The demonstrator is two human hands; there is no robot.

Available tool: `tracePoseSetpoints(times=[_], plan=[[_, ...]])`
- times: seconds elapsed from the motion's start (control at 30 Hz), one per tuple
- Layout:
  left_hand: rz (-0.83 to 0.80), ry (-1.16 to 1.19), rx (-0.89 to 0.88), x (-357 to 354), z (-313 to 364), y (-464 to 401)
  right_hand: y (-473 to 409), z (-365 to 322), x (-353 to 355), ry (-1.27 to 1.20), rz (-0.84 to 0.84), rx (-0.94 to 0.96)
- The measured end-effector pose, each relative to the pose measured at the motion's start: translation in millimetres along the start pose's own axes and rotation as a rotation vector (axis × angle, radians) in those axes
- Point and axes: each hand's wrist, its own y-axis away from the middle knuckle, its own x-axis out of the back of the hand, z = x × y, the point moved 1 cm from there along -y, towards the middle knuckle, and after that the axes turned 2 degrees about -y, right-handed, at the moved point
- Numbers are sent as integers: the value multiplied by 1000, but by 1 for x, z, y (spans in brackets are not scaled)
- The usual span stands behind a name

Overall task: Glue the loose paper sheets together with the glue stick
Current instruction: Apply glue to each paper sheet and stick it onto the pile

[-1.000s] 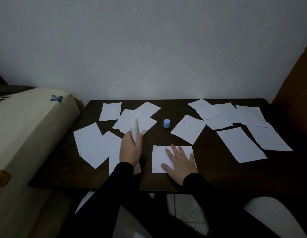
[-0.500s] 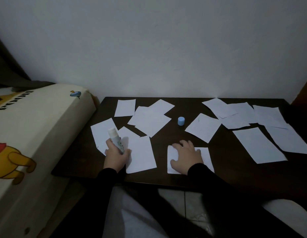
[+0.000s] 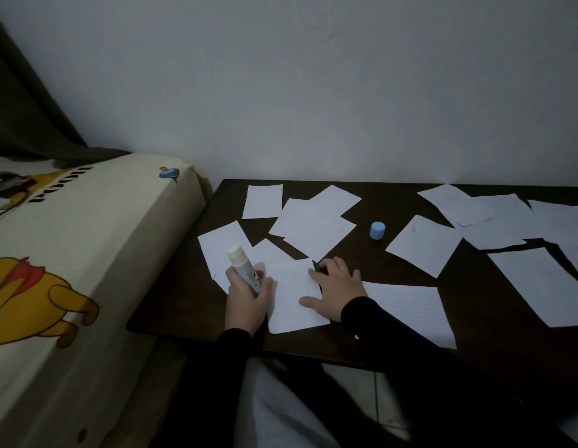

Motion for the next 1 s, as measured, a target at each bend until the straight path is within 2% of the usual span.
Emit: tracePoseSetpoints(times=[0.37,0.43,0.63,0.8,1.0], plan=[[-9,-3,-35,0,-5,-2,8,6,7,-121,147,-100],[-15,-11,-37,2,-4,-1,9,8,11,-255,164,-126],[-29,-42,-77,2,0,2,14,19,35,-895,337,-187],[-17,-195,-108,-2,12,7,21,64,50,-879,427,-266],[-111,-160,-173,-35,50,1,21,114,54,-764,426,-319]])
